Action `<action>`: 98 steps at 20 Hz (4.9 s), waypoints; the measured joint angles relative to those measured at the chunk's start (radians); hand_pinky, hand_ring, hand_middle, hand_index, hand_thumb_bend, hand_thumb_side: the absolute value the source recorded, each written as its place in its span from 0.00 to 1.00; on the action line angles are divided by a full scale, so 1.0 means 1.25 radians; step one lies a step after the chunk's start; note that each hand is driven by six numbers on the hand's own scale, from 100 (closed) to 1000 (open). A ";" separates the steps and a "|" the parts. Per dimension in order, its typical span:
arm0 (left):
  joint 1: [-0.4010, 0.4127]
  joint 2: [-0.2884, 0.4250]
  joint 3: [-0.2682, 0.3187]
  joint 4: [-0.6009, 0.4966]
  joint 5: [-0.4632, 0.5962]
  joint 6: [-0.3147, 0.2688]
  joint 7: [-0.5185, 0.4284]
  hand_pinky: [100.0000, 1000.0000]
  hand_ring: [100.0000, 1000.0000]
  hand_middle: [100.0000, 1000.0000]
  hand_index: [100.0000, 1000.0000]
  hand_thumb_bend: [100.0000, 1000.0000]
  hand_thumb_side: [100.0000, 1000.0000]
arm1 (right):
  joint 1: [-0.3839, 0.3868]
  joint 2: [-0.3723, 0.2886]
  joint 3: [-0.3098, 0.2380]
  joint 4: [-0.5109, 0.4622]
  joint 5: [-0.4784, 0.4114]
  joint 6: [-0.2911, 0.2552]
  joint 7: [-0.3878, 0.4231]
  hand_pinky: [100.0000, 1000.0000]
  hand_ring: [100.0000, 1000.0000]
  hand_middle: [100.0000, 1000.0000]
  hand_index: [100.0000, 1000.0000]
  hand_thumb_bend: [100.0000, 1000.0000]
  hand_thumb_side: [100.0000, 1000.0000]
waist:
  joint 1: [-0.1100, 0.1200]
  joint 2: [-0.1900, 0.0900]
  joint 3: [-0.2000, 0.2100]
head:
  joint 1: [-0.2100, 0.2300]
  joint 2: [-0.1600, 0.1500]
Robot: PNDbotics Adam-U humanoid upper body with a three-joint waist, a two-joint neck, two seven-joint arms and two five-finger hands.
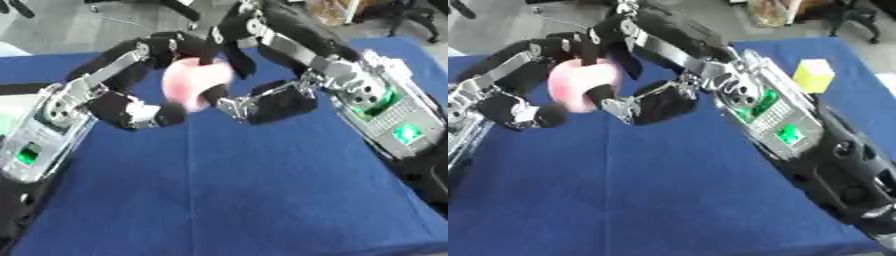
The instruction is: Pick up the objects with one hand, pass them to the other hand, and then place them into the box on the other side of the table.
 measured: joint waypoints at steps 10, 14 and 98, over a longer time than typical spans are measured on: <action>0.000 0.000 -0.002 -0.002 -0.014 0.005 0.020 0.74 0.71 0.79 0.77 0.57 0.58 | 0.009 0.000 0.006 0.000 0.021 -0.001 0.004 0.59 0.20 0.07 0.28 0.00 0.00 | 0.000 0.000 0.001 | -0.002 0.000; 0.000 0.000 -0.010 -0.002 -0.014 -0.003 0.007 0.72 0.67 0.76 0.74 0.56 0.57 | 0.014 0.000 0.010 0.000 0.022 0.002 0.000 0.59 0.20 0.07 0.28 0.00 0.00 | 0.000 0.000 0.002 | -0.003 0.000; 0.069 0.033 0.063 0.044 -0.015 -0.036 0.142 0.34 0.26 0.31 0.32 0.00 0.17 | 0.015 0.000 -0.068 0.000 0.374 -0.188 -0.240 0.68 0.47 0.41 0.54 0.33 0.44 | 0.000 0.000 -0.003 | 0.007 0.000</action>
